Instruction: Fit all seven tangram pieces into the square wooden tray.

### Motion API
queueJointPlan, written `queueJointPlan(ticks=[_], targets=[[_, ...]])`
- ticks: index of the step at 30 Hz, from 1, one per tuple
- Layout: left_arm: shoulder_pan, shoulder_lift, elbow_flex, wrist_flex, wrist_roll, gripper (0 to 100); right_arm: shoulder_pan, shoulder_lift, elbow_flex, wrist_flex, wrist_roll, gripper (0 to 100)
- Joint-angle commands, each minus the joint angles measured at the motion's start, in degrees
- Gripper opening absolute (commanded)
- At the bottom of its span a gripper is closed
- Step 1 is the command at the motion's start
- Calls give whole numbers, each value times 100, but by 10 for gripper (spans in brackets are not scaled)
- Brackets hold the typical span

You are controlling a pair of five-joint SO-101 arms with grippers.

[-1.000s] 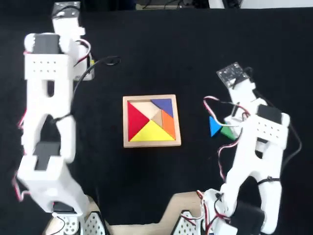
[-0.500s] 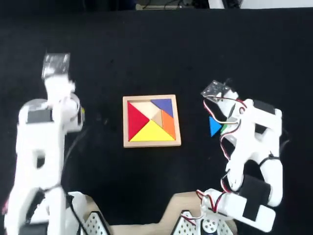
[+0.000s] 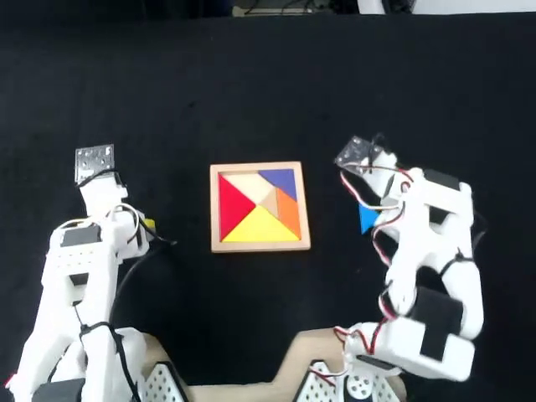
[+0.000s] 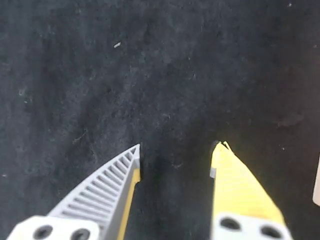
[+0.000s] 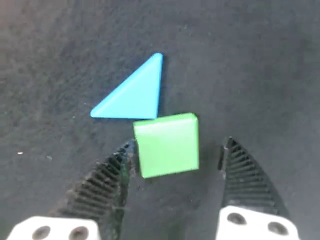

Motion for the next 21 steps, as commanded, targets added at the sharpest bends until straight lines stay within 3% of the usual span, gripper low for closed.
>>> queueJointPlan(ticks=[1,9,14,21], targets=[[-48,26,-22,-149,44,230,-97,321,-497,-70,53,262],[-22,62,-22,-158,44,230,-44,708,-549,-97,70,250],[-31,62,-4,-158,44,230,-35,690,-585,-70,70,130],[-13,62,-13,-176,44,230,26,576,-646,-62,70,163]])
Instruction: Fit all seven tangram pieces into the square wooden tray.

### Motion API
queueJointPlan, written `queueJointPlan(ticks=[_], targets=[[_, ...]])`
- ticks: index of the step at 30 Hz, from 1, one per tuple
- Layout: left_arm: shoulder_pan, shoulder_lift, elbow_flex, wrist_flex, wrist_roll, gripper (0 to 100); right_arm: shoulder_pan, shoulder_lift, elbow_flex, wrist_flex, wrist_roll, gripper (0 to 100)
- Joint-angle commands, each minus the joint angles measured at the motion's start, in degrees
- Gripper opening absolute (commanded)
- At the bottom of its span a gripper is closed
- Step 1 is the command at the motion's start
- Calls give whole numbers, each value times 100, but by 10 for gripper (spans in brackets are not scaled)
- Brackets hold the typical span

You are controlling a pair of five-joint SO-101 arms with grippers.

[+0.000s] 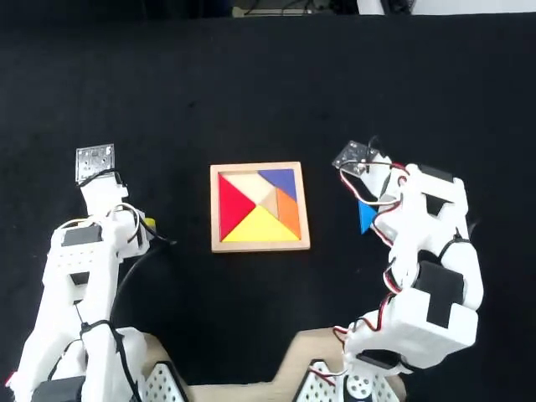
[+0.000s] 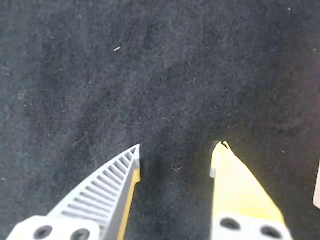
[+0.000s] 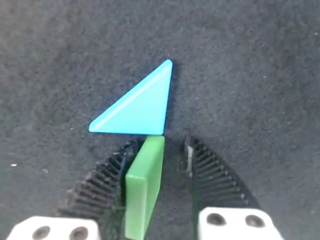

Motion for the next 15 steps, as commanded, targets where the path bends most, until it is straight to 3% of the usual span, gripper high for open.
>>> queueJointPlan(ticks=[1,8,15], targets=[[-13,0,4,-158,44,230,105,-242,-321,-35,70,163],[-13,0,75,-264,44,230,308,-954,-242,-35,70,152],[-13,0,84,-255,44,230,299,-971,-189,-53,70,14]])
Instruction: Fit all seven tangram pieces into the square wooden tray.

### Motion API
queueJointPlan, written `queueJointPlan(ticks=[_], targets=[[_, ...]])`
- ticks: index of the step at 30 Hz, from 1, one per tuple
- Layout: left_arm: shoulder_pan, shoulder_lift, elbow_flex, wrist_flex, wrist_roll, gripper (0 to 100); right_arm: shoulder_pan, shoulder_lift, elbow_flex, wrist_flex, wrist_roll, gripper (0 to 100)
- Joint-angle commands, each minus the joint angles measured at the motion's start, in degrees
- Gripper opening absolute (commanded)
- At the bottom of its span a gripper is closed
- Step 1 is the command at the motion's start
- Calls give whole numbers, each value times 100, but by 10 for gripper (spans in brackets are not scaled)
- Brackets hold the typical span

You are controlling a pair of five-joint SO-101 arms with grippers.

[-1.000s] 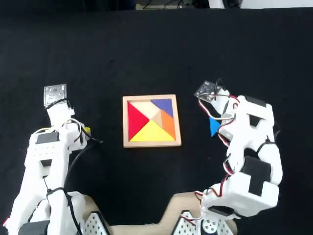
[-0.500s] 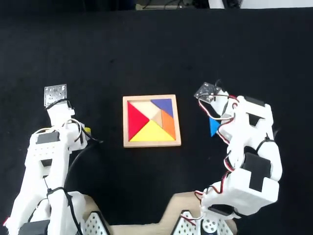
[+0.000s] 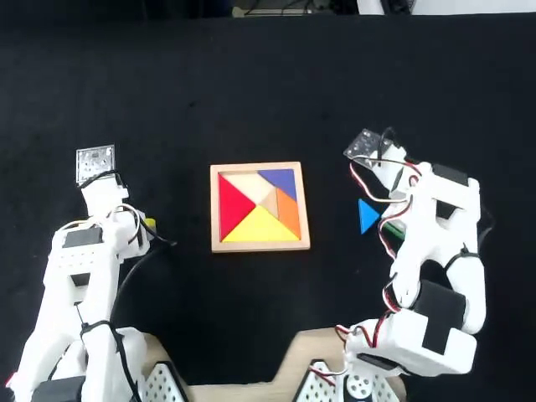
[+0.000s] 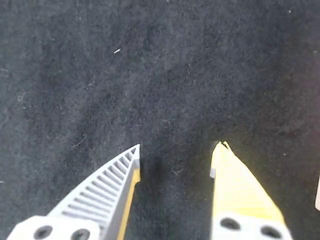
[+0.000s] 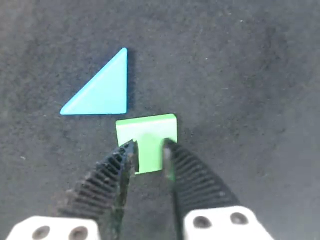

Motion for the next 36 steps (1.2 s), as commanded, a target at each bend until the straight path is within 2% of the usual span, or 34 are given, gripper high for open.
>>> queueJointPlan(ticks=[1,4,8,9,14,20,30,36], targets=[[-13,0,-22,-70,44,230,79,-207,-189,-62,70,11],[-13,0,-22,-62,44,230,97,-251,-189,-44,53,51],[-31,0,-13,-70,53,230,193,-259,-189,229,88,263],[-31,0,-13,-70,53,230,185,-224,-171,281,141,288],[-22,0,-13,-79,62,230,220,-215,92,193,826,242],[-22,0,-13,-79,70,230,123,-207,426,-308,826,239],[-13,0,-13,-79,62,230,70,-198,646,-360,659,237],[-13,0,-13,-79,53,230,62,400,673,-1090,413,237]])
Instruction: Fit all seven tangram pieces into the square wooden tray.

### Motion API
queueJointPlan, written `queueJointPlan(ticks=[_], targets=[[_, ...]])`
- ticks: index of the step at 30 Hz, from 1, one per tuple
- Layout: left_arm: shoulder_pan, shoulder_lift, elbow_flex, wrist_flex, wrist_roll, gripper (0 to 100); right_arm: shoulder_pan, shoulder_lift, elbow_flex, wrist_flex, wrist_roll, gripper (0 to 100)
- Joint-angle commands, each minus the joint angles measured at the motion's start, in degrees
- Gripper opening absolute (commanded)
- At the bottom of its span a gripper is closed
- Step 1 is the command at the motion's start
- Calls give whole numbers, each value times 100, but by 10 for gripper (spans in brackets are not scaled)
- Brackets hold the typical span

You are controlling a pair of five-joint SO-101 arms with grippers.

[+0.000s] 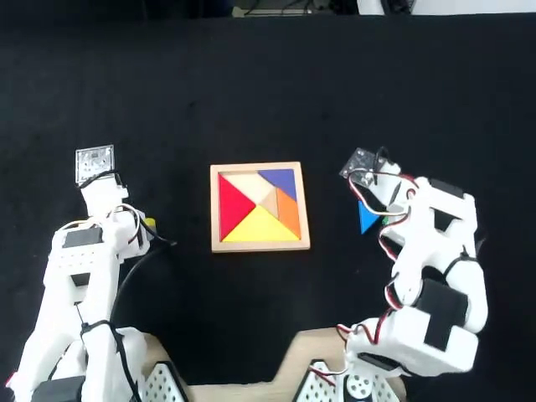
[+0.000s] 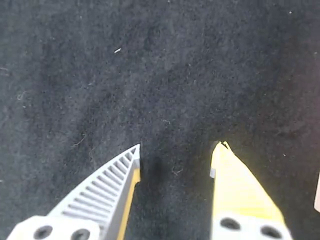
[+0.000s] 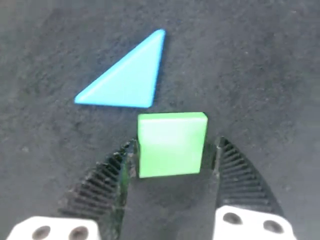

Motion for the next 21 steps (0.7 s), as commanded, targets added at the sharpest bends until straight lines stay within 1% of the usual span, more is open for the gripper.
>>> queueJointPlan(ticks=[1,13,16,19,21], targets=[[-13,0,-13,-79,9,230,-79,295,-40,-343,-114,234],[-13,0,-13,-79,26,230,-62,400,-453,-308,-114,12],[-4,0,-13,-79,44,230,-44,101,-655,70,-123,14],[-4,0,-13,-79,44,230,-88,-479,-927,730,-123,14],[-4,0,-13,-79,44,230,-141,-980,-1130,1160,-290,14]])
